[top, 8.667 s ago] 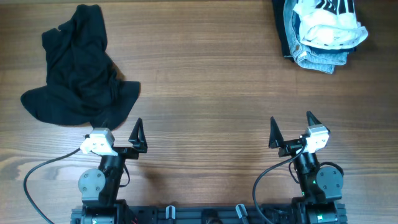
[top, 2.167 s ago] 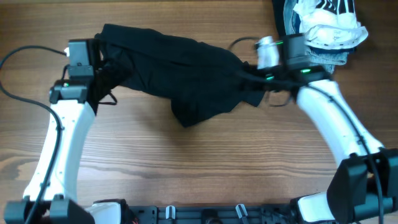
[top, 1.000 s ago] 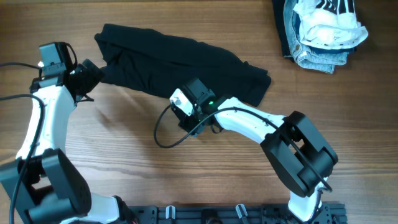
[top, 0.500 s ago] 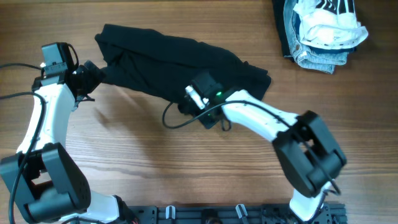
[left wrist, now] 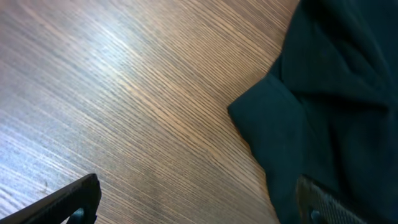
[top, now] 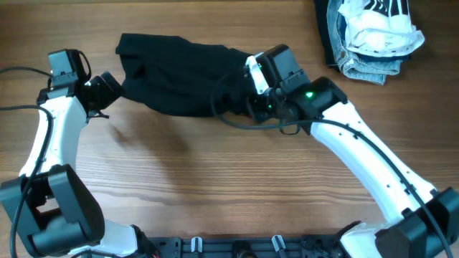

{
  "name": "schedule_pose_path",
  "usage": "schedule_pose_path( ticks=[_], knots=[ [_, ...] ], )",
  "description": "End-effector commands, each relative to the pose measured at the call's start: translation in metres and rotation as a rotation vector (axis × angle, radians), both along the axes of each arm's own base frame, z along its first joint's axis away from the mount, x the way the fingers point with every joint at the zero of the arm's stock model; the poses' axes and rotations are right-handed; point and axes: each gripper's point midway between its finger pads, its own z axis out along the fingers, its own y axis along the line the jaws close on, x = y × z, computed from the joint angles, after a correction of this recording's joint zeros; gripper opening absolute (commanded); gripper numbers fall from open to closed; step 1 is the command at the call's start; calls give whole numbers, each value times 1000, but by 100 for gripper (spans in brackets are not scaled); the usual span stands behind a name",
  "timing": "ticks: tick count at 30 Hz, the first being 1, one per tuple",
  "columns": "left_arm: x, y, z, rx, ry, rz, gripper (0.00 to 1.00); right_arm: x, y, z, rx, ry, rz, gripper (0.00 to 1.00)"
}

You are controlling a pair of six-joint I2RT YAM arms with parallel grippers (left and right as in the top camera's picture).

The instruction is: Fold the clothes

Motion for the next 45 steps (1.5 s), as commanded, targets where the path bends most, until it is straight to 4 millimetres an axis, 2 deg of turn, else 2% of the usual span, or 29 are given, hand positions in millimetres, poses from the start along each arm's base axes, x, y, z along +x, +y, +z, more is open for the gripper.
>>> schedule_pose_path(
  ticks=[1,6,11,14,19,21,23,28,36,39,45],
  knots=[
    [7,-20,-2,-20,-13,-181,100,-4,-5,-20,12,96,-28,4],
    [22,-47,4,-30,-72,-332,100,-23,-9,-33,25,200,-17,4],
    [40,-70,14,4,-143,-428,100,-46,-4,-29,58,275,51,4],
    [45,-75,17,10,-166,-439,100,-48,-3,-12,85,229,75,4],
    [48,-74,19,10,-183,-425,99,-37,-10,30,154,72,50,4],
    [49,-73,18,13,-180,-424,99,-34,-16,41,170,36,36,4],
    [52,-73,15,14,-186,-425,99,-31,-25,43,169,33,10,4],
    [63,-74,-9,21,-170,-453,95,-25,-45,38,150,45,-32,4],
    [75,-97,-62,16,-129,-589,88,-19,-48,40,153,26,-40,4],
    [82,-105,-68,22,-146,-608,88,-18,-48,41,156,18,-39,4],
    [89,-118,-67,46,-176,-661,81,-16,-48,38,152,23,-42,4]
  ],
)
